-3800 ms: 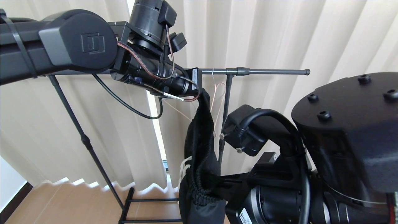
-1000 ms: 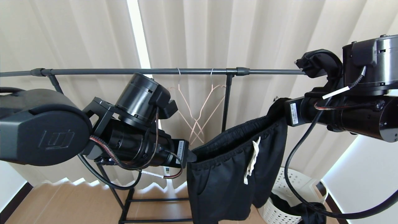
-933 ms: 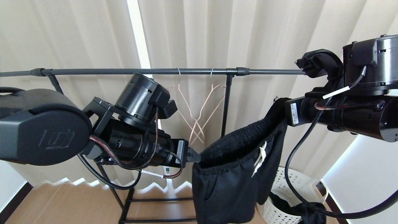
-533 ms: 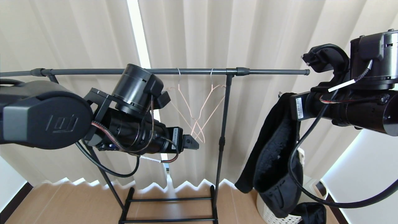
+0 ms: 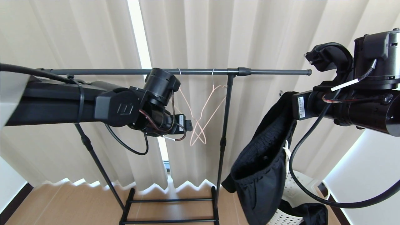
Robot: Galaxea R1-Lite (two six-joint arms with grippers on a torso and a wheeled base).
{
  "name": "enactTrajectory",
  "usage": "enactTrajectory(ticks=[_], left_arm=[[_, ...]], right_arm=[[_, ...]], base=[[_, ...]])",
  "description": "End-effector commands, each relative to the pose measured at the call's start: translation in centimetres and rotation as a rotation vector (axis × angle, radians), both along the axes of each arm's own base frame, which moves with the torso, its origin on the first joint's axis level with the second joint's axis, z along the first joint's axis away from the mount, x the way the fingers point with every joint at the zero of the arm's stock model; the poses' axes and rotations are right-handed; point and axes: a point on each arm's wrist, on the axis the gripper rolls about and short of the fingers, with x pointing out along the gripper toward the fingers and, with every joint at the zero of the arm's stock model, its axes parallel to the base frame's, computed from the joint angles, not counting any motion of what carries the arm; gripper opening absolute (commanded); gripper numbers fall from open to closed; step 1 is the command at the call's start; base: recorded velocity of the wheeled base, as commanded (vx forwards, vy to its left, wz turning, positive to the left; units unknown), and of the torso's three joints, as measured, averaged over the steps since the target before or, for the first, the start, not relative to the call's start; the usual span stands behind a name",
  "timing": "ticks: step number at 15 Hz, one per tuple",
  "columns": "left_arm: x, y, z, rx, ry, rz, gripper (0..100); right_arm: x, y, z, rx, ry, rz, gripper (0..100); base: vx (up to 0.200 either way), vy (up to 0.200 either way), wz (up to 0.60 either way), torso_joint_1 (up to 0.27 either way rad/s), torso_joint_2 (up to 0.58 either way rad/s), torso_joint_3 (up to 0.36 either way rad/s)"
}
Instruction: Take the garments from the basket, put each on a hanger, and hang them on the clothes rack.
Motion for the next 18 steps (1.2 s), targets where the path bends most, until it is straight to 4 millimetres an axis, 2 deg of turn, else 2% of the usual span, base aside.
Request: enactTrajectory(ticks=[1, 3, 7, 10, 13, 15, 18], left_arm=[[3.0, 0.2, -2.9, 0.038, 0.026, 0.057, 100], [4.0, -0.2, -3.4, 0.036, 0.023, 0.061, 100], [4.0, -1.6, -4.7, 0.056, 0.041, 0.024, 100], [2.4, -3.6, -4.2, 0.061, 0.034, -0.040, 100], [1.1, -3.3, -3.2, 0.057, 0.028, -0.050, 100], [1.0, -3.3, -3.3, 0.058, 0.034, -0.049, 100], [-0.2, -4.8, -2.9, 0.051, 0.025, -0.097, 100]], right_arm=[[-0.1, 0.0, 0.1, 0.002, -0.004, 0.000, 0], [-0.1, -0.1, 0.1, -0.005, -0.004, 0.004, 0], [-0.1, 0.0, 0.1, -0.004, -0.003, 0.007, 0], [-0.3, -0.2, 0.3, 0.000, -0.010, 0.009, 0], [-0.4, -0.2, 0.4, 0.002, -0.013, 0.009, 0], [-0.4, -0.2, 0.4, 0.003, -0.014, 0.009, 0], [-0.6, -0.3, 0.6, 0.006, -0.019, 0.009, 0]], base=[[0.000, 0.000, 0.00, 0.000, 0.00, 0.000], [0.000, 0.000, 0.00, 0.000, 0.00, 0.000], [0.000, 0.000, 0.00, 0.000, 0.00, 0.000], [0.000, 0.000, 0.00, 0.000, 0.00, 0.000], [0.000, 0.000, 0.00, 0.000, 0.00, 0.000], [0.000, 0.000, 0.00, 0.000, 0.00, 0.000], [0.000, 0.000, 0.00, 0.000, 0.00, 0.000]])
